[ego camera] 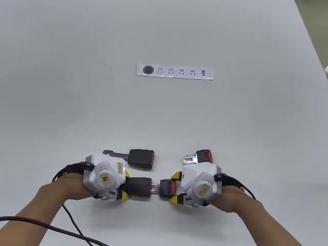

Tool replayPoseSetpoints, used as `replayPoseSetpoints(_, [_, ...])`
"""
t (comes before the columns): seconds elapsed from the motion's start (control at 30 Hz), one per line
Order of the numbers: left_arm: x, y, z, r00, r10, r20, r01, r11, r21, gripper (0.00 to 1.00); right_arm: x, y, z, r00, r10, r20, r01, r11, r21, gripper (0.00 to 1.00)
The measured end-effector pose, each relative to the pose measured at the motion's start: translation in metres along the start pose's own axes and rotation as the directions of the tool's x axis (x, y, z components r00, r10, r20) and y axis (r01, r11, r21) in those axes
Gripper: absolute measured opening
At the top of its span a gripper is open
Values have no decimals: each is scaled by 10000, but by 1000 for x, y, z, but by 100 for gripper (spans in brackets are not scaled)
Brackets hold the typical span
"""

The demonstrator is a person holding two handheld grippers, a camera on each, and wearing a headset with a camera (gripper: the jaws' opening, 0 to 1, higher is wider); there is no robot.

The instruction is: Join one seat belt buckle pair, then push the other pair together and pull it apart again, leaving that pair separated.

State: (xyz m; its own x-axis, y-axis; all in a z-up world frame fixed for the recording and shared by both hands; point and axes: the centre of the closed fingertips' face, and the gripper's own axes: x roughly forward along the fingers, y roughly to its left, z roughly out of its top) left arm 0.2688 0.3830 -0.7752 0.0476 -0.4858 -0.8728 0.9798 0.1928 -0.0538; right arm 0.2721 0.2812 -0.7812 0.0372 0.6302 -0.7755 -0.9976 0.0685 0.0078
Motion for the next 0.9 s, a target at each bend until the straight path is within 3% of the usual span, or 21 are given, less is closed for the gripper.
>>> replayPoseSetpoints(0.17, [1,1,-2,10000,-9,-5,9,10000,27,29,-3,1,1,10000,9,-41,-10,10000,-47,28])
replayPoseSetpoints(0.9, [1,1,0,10000,-15,-38,14,9999,-167,29,-25,-2,-24,9988,19,-499,-24,9999,-110,29])
